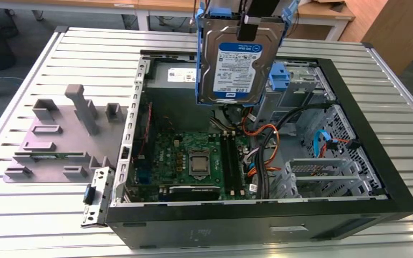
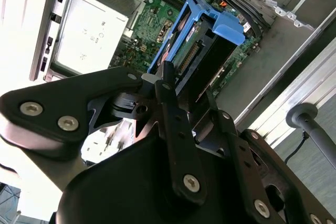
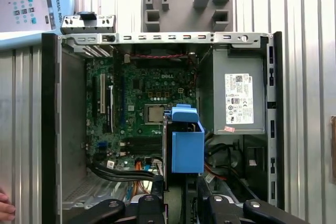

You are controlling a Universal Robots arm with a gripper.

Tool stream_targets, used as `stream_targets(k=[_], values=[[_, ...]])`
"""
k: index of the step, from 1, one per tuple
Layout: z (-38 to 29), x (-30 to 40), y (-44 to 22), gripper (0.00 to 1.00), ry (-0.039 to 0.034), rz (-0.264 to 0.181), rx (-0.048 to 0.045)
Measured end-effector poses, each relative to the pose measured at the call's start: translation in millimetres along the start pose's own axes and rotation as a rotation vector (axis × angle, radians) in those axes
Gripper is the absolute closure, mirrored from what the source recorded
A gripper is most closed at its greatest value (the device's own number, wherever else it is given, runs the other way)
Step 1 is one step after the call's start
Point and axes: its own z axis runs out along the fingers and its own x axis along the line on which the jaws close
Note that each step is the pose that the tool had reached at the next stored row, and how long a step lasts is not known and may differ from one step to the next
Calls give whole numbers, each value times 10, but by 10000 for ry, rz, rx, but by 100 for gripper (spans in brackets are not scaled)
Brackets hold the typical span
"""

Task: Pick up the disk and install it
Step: 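Pick up the disk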

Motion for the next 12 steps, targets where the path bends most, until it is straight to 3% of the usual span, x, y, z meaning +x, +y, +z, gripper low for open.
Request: stream_targets(k=[12], values=[[-1, 136, -4, 65, 5, 0, 0]])
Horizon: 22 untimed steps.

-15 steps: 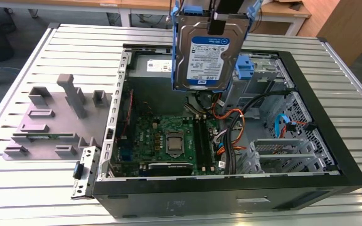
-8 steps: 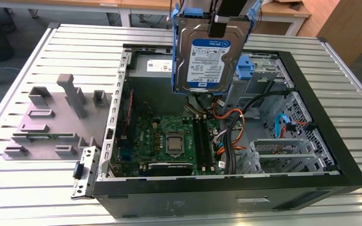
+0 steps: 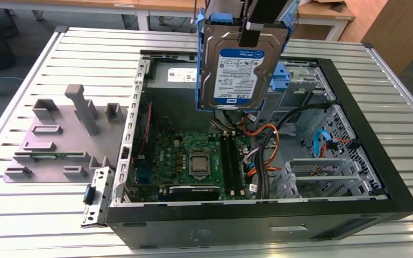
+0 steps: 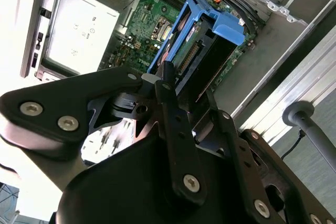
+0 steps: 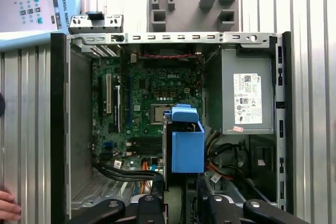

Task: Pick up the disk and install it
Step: 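Pick up the disk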

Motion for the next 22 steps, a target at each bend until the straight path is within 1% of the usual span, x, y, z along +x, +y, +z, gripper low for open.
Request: stream_targets(k=[8, 22], values=[[0, 62, -2, 65, 12, 1, 0], [0, 124, -3, 65, 45, 2, 1]])
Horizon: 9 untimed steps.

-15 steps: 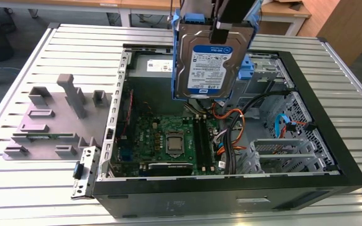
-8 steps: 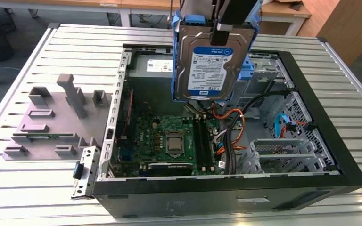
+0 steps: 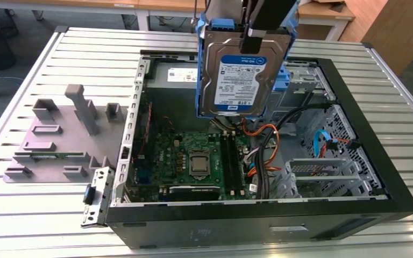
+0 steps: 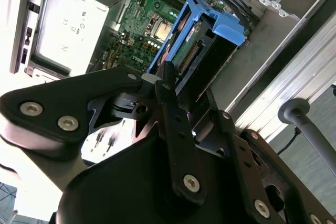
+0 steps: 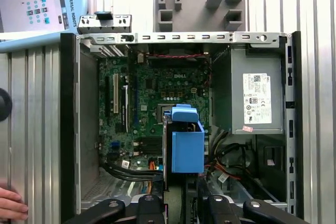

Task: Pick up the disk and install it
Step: 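Pick up the disk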

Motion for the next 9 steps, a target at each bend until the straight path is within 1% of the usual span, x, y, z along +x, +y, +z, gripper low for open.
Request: stream_targets(k=[9], values=[[0, 34, -1, 65, 24, 0, 1]])
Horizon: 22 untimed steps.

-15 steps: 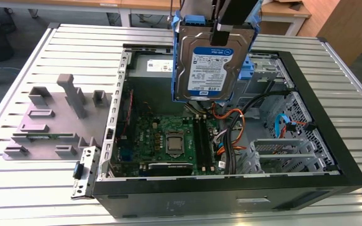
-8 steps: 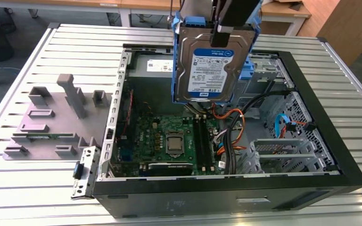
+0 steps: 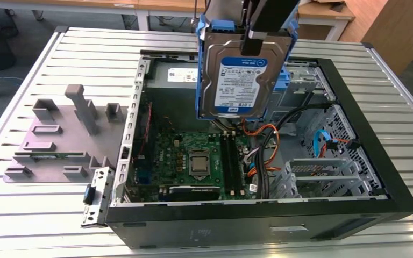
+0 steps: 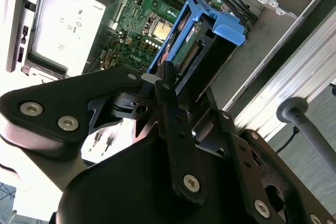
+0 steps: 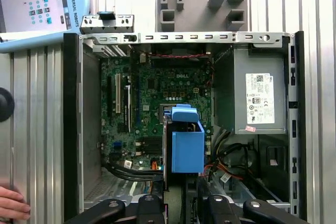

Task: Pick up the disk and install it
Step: 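Pick up the disk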

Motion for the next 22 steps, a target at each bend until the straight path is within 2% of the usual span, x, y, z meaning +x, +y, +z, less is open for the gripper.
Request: stream_targets(k=[22], values=[[4, 40, -1, 65, 37, 1, 1]])
